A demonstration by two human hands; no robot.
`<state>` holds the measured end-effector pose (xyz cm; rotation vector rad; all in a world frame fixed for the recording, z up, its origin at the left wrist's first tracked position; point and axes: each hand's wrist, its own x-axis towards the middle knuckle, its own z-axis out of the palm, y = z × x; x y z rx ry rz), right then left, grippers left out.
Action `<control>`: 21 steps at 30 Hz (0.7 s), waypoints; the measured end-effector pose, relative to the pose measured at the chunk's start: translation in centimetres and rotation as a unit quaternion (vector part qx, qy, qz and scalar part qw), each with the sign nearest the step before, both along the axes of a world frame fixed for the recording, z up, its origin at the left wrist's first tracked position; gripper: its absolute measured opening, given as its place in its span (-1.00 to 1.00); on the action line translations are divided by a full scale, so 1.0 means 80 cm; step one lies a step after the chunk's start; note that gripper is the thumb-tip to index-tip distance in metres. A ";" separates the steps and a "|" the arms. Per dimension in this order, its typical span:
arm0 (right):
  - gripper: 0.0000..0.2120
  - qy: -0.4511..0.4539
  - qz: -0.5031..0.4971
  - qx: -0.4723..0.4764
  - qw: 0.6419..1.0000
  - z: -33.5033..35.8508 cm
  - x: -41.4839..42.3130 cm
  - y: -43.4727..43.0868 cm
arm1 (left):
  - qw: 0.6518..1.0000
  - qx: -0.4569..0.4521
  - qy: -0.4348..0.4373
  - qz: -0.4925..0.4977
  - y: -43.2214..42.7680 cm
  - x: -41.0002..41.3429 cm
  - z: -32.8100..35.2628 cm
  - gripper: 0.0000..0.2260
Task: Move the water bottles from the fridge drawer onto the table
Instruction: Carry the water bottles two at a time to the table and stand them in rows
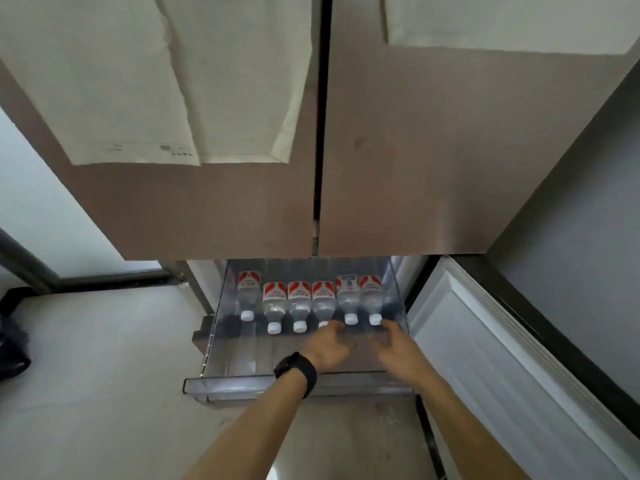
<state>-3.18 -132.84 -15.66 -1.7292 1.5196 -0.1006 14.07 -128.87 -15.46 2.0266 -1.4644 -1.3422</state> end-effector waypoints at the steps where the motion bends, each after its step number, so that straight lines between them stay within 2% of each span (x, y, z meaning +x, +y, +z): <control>1: -0.54 -0.010 -0.010 0.022 1.000 -0.004 0.006 -0.018 | 1.000 0.012 0.017 0.014 -0.015 -0.006 -0.011 -0.69; 3: -0.67 -0.044 -0.056 0.057 0.996 -0.007 0.018 -0.040 | 0.998 0.019 0.045 0.041 -0.037 -0.014 -0.029 -0.73; 7: -0.51 -0.078 -0.169 0.124 0.975 -0.033 0.026 -0.077 | 0.978 0.044 0.118 0.168 -0.078 -0.028 -0.061 -0.63; 12: -0.58 -0.125 -0.227 0.179 0.949 -0.069 0.039 -0.102 | 0.926 0.075 0.233 0.289 -0.110 -0.041 -0.085 -0.64; 15: -0.68 -0.151 -0.253 0.210 0.932 -0.066 0.046 -0.110 | 0.900 0.077 0.276 0.328 -0.119 -0.044 -0.098 -0.70; 17: -0.73 -0.151 -0.256 0.215 0.930 -0.063 0.049 -0.112 | 0.893 0.083 0.288 0.336 -0.121 -0.044 -0.099 -0.63; 21: -0.63 -0.170 -0.257 0.219 0.926 -0.063 0.046 -0.108 | 0.900 0.099 0.274 0.325 -0.110 -0.036 -0.081 -0.57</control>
